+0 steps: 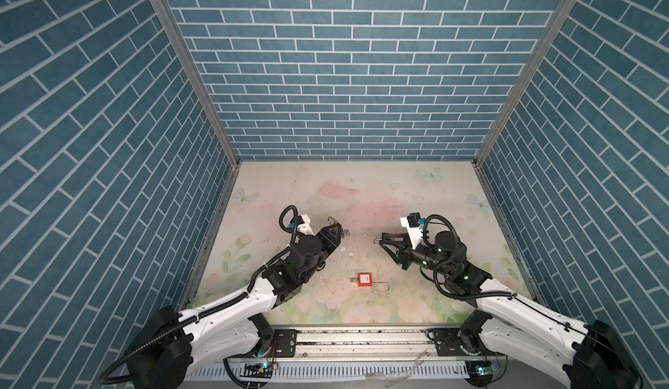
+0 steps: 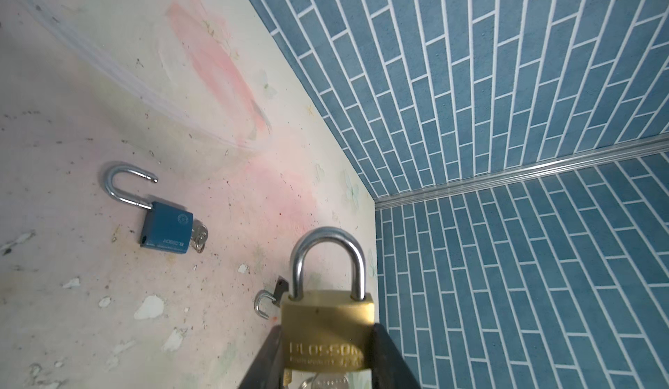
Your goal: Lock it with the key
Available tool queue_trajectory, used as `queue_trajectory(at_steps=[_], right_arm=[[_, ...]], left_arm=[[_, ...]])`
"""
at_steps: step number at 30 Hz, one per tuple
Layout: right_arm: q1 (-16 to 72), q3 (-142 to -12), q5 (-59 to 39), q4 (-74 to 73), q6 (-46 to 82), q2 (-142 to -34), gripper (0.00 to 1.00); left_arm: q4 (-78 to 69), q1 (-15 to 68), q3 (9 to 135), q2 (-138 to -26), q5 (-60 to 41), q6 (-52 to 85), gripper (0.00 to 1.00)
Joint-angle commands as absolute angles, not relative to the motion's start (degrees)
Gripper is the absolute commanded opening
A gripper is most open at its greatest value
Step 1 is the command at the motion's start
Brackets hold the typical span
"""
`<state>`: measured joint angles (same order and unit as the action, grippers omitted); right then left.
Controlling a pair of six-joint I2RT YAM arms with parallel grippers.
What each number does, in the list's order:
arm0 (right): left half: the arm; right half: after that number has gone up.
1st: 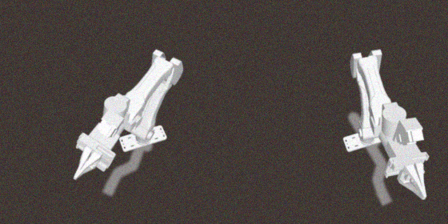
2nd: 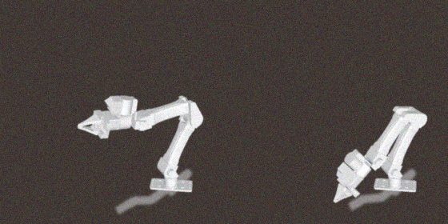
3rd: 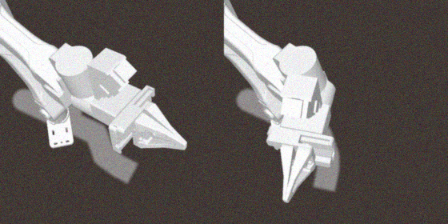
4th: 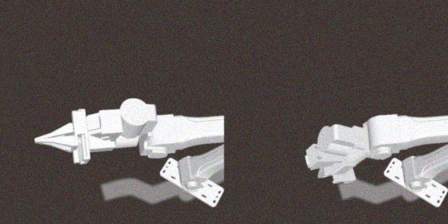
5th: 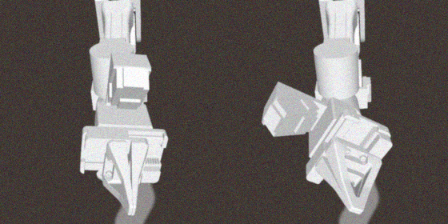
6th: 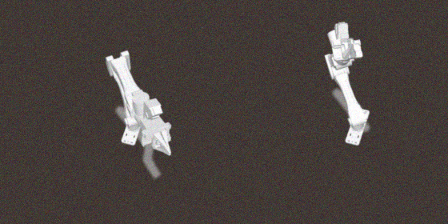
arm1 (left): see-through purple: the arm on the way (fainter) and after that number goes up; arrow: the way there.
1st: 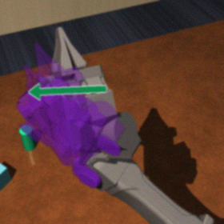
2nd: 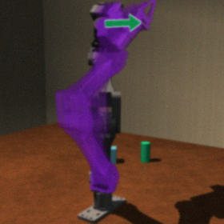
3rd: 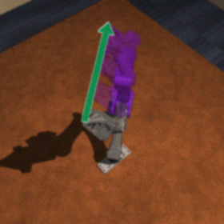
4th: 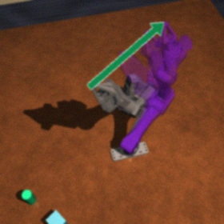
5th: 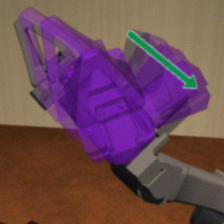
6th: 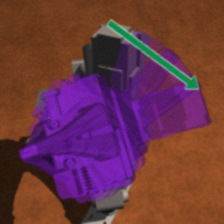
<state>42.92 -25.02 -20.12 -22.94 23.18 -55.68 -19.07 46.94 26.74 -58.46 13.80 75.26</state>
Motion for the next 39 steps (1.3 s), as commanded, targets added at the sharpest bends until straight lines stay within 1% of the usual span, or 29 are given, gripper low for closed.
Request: queue_trajectory(at_steps=[1, 13, 19, 34, 39], right_arm=[[45.2, -28.8, -18.5, -28.5, 23.0, -60.2, 0.34], [51.1, -37.4, -18.6, -34.3, 23.3, -75.3, 0.29], [52.6, -39.3, -18.3, -36.4, 23.6, -80.3, 0.26], [53.3, -42.9, -18.5, -37.5, 23.3, -87.5, 0.26], [53.3, -43.6, -19.1, -37.5, 23.4, -88.9, 0.24]], left_arm=[[-17.9, 46.0, 28.2, -58.2, 12.1, 79.4, 0.0], [-16.3, 45.2, 28.1, -57.6, 11.6, 80.0, 0.0], [-15.7, 44.8, 27.8, -56.9, 11.6, 80.1, 0.0], [-15.8, 44.6, 27.8, -58.2, 11.0, 80.3, 0.0], [-15.7, 44.5, 28.0, -58.3, 11.0, 80.1, 0.0]])
